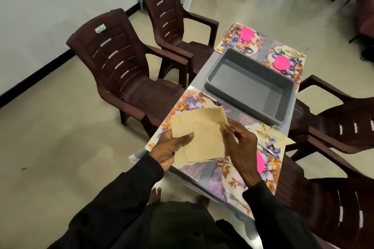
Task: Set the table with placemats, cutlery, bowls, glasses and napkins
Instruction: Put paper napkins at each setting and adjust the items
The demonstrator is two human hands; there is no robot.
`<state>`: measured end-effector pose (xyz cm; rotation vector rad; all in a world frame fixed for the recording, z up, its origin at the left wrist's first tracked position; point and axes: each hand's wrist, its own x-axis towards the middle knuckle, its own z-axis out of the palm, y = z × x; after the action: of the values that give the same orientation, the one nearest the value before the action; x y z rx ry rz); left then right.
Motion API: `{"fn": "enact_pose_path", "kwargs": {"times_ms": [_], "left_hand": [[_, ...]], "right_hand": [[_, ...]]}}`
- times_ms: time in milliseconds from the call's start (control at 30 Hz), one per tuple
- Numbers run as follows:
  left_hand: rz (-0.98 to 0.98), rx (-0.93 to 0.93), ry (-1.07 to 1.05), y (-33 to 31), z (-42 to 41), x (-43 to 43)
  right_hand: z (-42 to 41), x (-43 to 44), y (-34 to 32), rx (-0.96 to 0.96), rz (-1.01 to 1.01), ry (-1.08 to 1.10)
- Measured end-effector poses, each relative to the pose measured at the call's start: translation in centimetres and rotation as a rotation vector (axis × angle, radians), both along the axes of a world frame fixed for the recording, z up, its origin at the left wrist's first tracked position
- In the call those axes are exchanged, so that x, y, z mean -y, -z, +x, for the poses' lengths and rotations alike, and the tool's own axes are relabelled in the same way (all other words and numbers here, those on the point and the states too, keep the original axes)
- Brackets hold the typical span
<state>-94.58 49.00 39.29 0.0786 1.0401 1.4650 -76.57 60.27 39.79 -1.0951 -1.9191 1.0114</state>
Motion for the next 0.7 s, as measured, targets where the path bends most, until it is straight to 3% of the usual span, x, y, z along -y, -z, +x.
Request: {"fn": "enact_pose_path", "kwargs": {"times_ms": [367,500,700], "left_hand": [[-0.001,0.137,-0.041,-1.4,-2.7,-0.4],[0.021,0.243,-0.064,-2.3,-3.7,-0.7],[-0.033,0.031,0.01,-1.0,-3.9,-1.0]], "right_hand": [[-0.7,1.1,-1.4,-0.027,0.199,-0.441],[-1.0,0.7,-1.6,0.004,0.148,-0.558],[-2.1,-0.1,-1.7,-0.037,0.011,-0.462]]}}
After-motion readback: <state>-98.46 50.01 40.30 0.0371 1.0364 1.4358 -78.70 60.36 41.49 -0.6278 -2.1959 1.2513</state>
